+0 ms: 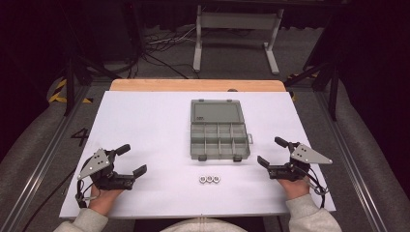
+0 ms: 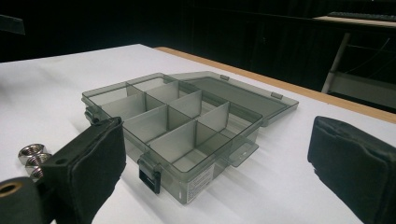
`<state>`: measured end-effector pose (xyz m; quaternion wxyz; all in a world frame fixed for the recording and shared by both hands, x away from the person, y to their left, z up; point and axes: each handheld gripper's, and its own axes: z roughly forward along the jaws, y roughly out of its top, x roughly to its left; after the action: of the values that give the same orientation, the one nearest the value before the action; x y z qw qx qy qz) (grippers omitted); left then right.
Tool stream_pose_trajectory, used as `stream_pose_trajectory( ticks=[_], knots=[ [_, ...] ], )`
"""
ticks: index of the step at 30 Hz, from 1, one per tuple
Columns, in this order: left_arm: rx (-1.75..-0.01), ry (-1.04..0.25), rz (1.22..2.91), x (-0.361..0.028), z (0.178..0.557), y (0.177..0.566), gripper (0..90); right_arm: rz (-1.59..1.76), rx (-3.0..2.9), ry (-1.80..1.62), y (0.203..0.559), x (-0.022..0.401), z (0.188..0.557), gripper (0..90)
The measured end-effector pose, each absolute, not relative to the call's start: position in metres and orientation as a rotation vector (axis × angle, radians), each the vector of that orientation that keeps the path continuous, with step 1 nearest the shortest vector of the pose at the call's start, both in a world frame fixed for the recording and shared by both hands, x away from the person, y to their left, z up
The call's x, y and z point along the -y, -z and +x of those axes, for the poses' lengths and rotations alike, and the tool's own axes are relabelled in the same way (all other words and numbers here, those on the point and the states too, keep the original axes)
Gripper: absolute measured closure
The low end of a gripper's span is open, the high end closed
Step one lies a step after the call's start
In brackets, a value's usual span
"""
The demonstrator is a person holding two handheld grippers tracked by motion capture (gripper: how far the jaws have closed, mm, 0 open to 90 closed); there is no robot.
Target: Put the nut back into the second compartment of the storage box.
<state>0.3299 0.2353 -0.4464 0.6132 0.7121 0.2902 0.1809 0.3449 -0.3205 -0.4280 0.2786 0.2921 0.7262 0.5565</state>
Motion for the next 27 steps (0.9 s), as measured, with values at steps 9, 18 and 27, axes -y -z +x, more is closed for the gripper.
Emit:
stream_pose_trajectory(
  ticks=[9, 18, 27],
  knots=[
    [-0.690, -0.414, 1.654, -0.237, 0.331, 0.447, 3.4, 0.793, -1.949, -1.484, 0.427, 0.320, 0.345, 5.0],
    [-0.683, -0.435, 1.652, -0.238, 0.330, 0.445, 3.7, 0.762, -1.968, -1.561, 0.413, 0.300, 0.340, 4.6],
    [-0.668, -0.449, 1.662, -0.237, 0.329, 0.445, 3.6, 0.630, -2.059, -1.637, 0.399, 0.249, 0.336, 4.6]
  ],
)
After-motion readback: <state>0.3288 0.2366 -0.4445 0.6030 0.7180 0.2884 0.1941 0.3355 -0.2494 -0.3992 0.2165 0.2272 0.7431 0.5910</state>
